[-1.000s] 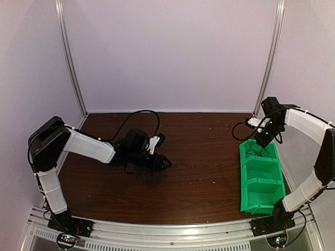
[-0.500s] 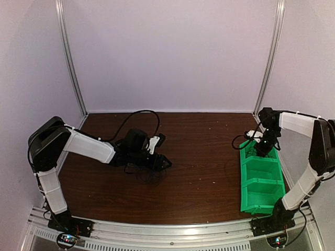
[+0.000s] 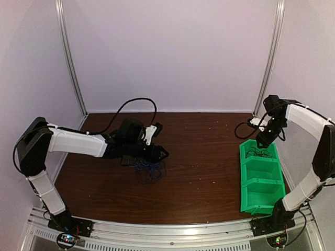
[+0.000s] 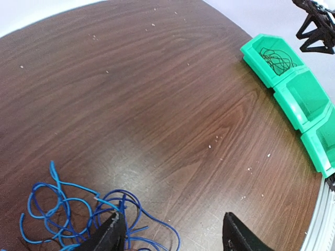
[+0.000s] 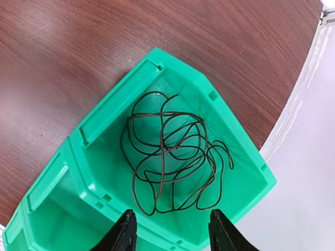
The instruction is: Untangle the cables
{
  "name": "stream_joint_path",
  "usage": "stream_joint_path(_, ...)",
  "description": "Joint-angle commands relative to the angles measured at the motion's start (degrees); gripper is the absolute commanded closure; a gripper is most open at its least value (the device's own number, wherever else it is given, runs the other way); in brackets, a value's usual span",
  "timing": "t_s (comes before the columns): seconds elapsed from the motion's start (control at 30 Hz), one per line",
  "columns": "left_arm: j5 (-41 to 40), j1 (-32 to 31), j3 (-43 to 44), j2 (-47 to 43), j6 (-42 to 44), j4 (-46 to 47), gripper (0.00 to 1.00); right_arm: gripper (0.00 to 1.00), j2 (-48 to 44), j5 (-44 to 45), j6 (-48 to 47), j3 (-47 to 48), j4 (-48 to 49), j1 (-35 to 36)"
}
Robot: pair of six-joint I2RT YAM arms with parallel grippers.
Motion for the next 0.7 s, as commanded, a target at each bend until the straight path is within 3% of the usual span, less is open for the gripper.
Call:
stream_joint_path(0.0,-5.74,2.35,1.42,-4.86,3.10,-5.10,0.35,0.50,-2.90,-3.36,-0.24,4.61,-7.03,-0.14)
stream_joint_path(0.13,-9.84,7.49,-1.16,-7.55,-1.54,-7.61,0.33,0.49,-5.48,-10.71,-1.14,6.89,-5.26,2.09)
stream_joint_path(0.33,-5.01,13.88,-5.55,-9.27,-7.62,-6.55,0.45,0.48,-7.37,-24.28,1.72,0.25,11.76,12.55)
stream_joint_path(0.5,7.54,13.86,-6.12,-9.55,-2.58,-4.23,0.45,0.50,-3.46,-30.64,4.07,-2.99,23.34,22.47)
stream_joint_path(0.67,7.62,13.55,-5.11,-10.09,-0.82,-9.92,0.50,0.56,4.57,-33.56,5.77,1.19,27.84,30.91)
